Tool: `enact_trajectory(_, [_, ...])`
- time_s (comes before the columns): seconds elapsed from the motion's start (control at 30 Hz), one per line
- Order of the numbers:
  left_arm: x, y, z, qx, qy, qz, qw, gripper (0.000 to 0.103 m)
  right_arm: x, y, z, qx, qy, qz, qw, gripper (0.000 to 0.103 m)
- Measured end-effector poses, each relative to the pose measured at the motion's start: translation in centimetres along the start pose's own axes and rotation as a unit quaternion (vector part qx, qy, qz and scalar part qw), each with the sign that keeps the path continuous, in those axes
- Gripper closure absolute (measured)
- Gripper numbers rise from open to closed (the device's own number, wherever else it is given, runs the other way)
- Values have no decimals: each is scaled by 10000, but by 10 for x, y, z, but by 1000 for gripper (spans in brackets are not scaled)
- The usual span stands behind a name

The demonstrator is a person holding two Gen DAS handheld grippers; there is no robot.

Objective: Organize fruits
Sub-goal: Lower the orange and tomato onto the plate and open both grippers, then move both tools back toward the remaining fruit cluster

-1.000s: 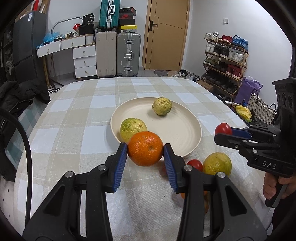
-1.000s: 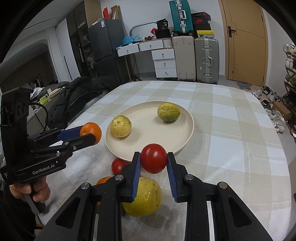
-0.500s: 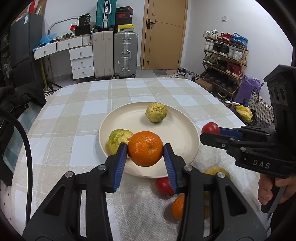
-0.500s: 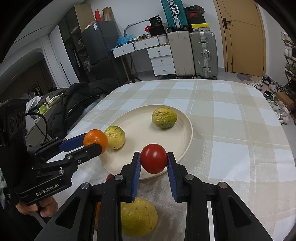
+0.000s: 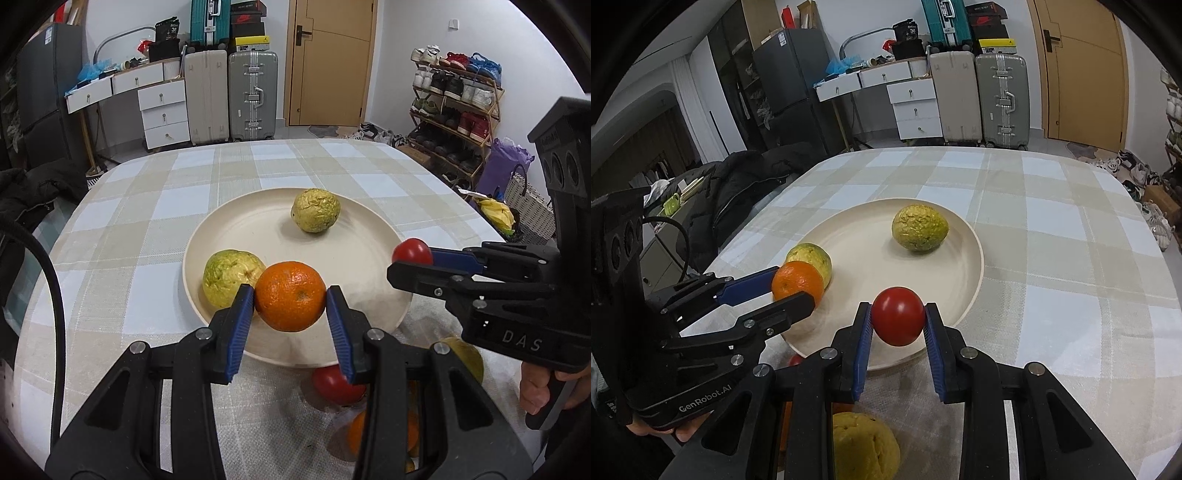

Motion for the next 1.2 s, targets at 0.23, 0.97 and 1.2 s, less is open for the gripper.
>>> enact_trajectory(0.23, [0, -9, -5, 6, -94, 68, 9999, 65, 1, -11, -2, 26, -18, 111, 9999, 74])
enact_trajectory(0.97, [10, 14, 3, 61, -47, -35, 10000, 51, 13, 18, 11, 88, 142, -127, 9998, 55])
enact_trajectory(1.2, [19, 52, 7, -31, 58, -363, 9993, 20, 28, 56, 16, 22, 97, -567, 9983, 7])
Point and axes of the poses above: each gripper's, at about its wrist camera, not at the fingertips, and y roughly against the way its jaws point, z to its left, x to its underside, the point moved 3 cm from there along -y, roughly the way its jaws point, and after that the axes turned 10 degrees about -y, right-handed, at the moved point
